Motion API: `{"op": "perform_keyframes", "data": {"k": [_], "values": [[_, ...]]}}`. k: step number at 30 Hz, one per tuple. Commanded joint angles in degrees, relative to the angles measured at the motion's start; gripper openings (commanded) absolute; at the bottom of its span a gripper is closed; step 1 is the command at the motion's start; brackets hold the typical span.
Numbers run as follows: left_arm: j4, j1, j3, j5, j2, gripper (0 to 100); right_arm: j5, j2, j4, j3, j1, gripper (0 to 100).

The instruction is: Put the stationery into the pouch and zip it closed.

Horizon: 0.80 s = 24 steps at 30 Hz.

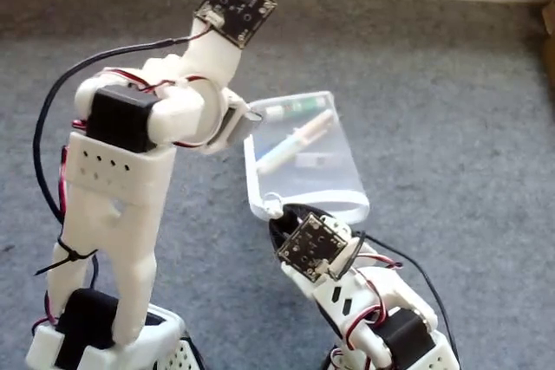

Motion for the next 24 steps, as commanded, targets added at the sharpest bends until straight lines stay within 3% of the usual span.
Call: {"op": "perform_keyframes", "data": {"k": [1,7,12,24], "values": [[2.9,-2.8,-2.5,-0.5,-1.5,25,0.1,-0.8,-0.3,-0.8,2.9,0.5],[3.6,-3.8,-2.4,-0.6,-2.2,25,-4.0,-0.8,-0.3,-1.0,3.1,0.5],[3.0,-3.5,3.9,-3.3,-10.3,25,-4.3,-0.8,-0.2,-3.0,3.6,0.5],[-14.4,-3.5,36.6,-3.8,-32.0,25,-7.5,-0.8,0.0,-5.0,7.7,0.5]]}}
